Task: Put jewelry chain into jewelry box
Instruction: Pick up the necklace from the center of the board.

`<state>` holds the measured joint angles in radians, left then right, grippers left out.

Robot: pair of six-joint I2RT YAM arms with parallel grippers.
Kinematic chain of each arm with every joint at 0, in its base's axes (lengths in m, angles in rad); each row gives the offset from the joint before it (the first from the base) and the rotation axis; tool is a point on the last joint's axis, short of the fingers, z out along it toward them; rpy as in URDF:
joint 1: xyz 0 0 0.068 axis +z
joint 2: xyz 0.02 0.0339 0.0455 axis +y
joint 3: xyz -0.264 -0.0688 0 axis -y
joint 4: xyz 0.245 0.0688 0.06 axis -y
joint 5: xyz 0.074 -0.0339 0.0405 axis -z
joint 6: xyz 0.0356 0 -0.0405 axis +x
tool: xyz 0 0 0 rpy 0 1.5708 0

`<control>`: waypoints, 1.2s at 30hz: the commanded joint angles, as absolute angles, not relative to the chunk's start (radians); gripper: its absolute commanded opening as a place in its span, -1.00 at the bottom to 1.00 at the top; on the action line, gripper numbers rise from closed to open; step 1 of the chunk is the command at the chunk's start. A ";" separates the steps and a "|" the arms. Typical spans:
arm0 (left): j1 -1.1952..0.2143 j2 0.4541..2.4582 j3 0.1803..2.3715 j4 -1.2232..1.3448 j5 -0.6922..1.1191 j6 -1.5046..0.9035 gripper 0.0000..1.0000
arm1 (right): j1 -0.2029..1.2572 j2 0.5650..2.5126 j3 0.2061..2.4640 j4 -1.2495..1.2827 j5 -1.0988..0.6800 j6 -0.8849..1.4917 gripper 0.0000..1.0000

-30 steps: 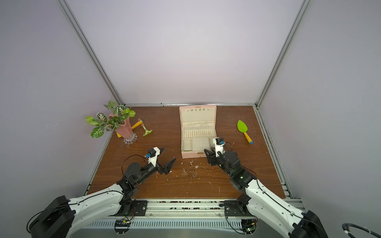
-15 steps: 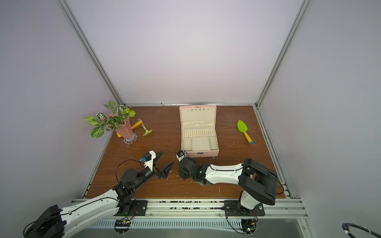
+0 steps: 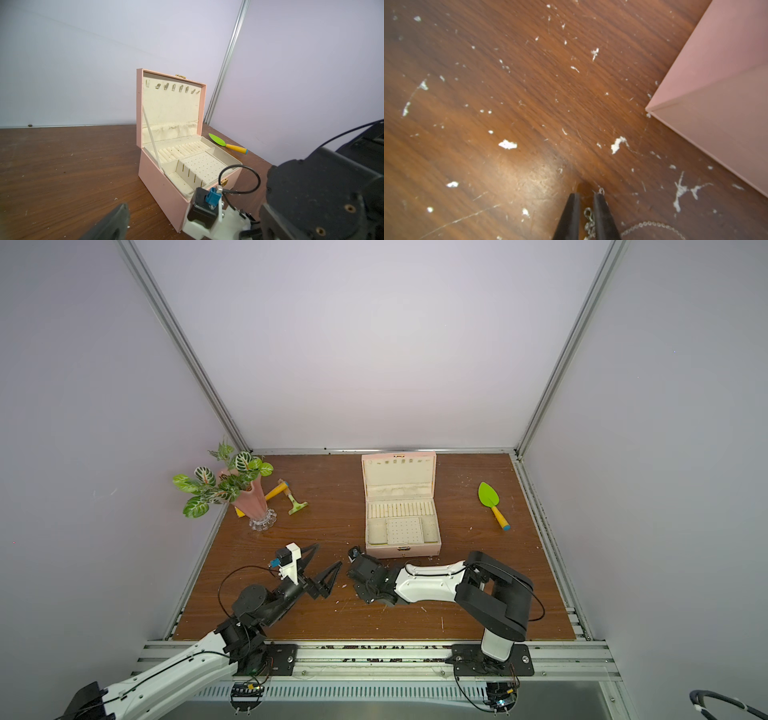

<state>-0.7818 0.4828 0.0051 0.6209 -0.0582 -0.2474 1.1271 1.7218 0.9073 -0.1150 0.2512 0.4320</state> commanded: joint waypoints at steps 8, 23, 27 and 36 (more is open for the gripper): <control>-0.792 0.559 -0.087 0.672 -0.051 -0.262 0.98 | 1.147 1.735 0.941 -0.202 0.320 0.437 -0.52; -0.792 0.516 -0.083 0.631 -0.074 -0.268 0.99 | 1.176 1.788 0.918 -0.277 0.335 0.461 -0.76; -0.792 0.503 -0.082 0.618 -0.079 -0.268 0.98 | 1.191 1.782 0.906 -0.313 0.363 0.469 -0.87; -0.792 0.491 -0.060 0.590 -0.069 -0.252 0.98 | 1.197 1.653 0.859 -0.155 0.388 0.475 -1.00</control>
